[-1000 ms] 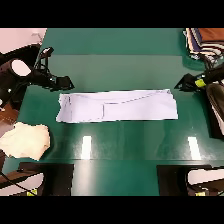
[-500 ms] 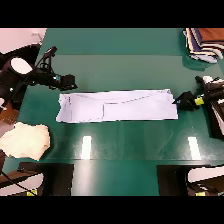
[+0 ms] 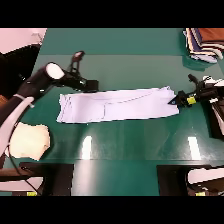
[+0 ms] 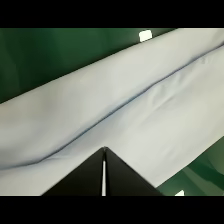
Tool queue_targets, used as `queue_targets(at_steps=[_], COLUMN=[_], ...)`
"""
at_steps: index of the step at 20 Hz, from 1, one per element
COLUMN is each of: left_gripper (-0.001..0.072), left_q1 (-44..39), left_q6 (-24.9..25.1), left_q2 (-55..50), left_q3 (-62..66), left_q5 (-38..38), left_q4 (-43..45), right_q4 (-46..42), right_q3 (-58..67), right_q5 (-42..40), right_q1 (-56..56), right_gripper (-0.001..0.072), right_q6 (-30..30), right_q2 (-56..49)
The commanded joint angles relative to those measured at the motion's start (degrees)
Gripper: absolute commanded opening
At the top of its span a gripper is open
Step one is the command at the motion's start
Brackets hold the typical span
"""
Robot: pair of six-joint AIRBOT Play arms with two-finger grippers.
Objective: Fold the shirts.
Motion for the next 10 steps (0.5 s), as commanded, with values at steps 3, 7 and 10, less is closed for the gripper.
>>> queue_targets(at_steps=[3, 7, 10], left_gripper=[0.0024, 0.0024, 0.0024], left_q1=[-8.09, -11.28, -11.91], left_q6=[-0.35, -0.37, -0.35], left_q2=[-12.76, -18.32, -19.67], left_q3=[8.41, 13.81, 14.75], left_q5=[-0.66, -1.6, -2.01], left_q4=[-1.46, -1.57, -2.32], right_q4=[11.56, 12.37, 12.35], right_q3=[0.37, 9.66, 17.0], right_q5=[-0.57, 1.2, 1.49], right_q1=[2.73, 9.33, 14.84], right_gripper=[0.0009, 0.0009, 0.0008], right_q6=[-0.07, 3.17, 5.64], right_q2=[10.32, 13.11, 13.07])
